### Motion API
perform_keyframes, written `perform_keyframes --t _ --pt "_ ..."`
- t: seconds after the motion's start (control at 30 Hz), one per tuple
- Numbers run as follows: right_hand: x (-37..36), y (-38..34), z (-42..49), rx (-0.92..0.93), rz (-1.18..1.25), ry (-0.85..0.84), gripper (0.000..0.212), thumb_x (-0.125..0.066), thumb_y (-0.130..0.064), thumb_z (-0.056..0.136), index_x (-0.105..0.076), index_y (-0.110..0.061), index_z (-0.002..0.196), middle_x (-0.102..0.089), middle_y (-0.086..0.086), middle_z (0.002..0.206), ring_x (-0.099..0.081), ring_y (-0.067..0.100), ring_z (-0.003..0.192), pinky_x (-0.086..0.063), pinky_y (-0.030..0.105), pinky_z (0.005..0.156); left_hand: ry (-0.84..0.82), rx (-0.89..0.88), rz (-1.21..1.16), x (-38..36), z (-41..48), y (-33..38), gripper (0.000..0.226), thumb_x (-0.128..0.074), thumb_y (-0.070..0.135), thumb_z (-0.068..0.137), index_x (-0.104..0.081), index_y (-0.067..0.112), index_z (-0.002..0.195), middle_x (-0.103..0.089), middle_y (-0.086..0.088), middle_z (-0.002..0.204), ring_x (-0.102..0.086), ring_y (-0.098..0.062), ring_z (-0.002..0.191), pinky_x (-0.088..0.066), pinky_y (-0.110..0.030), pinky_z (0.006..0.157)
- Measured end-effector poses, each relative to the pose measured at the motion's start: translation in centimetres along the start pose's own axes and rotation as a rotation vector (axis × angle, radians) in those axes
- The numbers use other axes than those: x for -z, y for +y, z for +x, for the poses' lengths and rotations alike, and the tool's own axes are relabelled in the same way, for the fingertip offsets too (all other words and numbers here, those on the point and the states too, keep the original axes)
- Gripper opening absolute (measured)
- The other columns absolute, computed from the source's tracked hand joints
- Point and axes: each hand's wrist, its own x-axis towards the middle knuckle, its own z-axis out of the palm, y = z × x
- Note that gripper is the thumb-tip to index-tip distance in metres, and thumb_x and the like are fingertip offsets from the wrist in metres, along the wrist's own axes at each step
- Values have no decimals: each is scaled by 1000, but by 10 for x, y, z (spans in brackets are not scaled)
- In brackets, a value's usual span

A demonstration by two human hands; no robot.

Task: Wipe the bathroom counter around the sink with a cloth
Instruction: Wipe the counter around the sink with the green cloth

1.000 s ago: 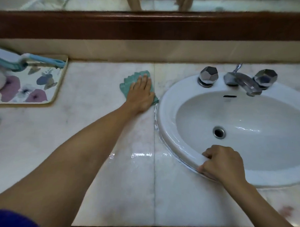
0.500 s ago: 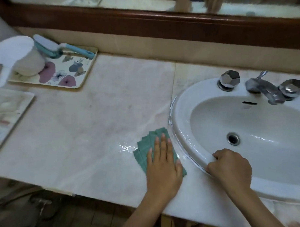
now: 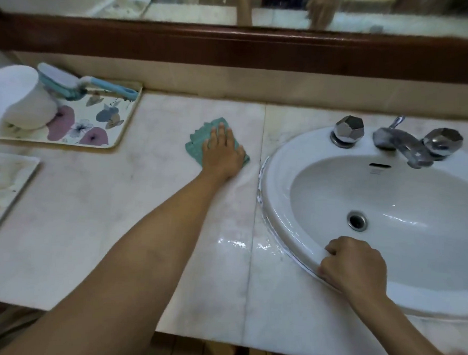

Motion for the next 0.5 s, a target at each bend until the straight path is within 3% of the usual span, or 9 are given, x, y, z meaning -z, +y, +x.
perform_keyframes --t 0.07,0.2,0.33,0.4,0.5 --pt "-2 1 0 18 16 10 15 -55 -7 48 -41 -11 54 -39 5 54 -29 23 51 -22 28 48 24 24 -27 -7 -8 11 65 -21 39 100 2 11 154 11 -6 162 9 -23 149 4 -45 119" --pt "-1 1 1 11 49 18 9 -58 -6 50 -53 -3 57 -39 6 51 -31 24 48 -25 27 48 94 -4 -81 -31 -95 7 65 -23 41 99 -3 16 155 5 -2 163 7 -17 149 3 -40 120" --pt "1 1 -2 77 82 30 20 -56 -2 51 -37 -9 50 -34 5 48 -29 25 46 -22 27 48 109 -65 -36 -47 -215 -30 66 -25 48 98 3 25 154 13 8 161 19 -9 146 7 -34 120" --pt "0 1 -2 116 97 40 22 -54 -2 53 -35 -11 49 -36 4 46 -33 26 45 -22 25 47 54 -119 -19 -48 -254 -58 68 -26 51 97 10 32 152 19 15 159 23 -3 144 4 -36 121" --pt "-1 1 -5 161 92 56 19 -53 -1 56 -38 -10 49 -43 4 47 -39 26 45 -23 23 47 42 -37 -76 -48 -282 -68 74 -29 58 87 0 38 152 16 18 159 18 -3 145 -5 -43 121"
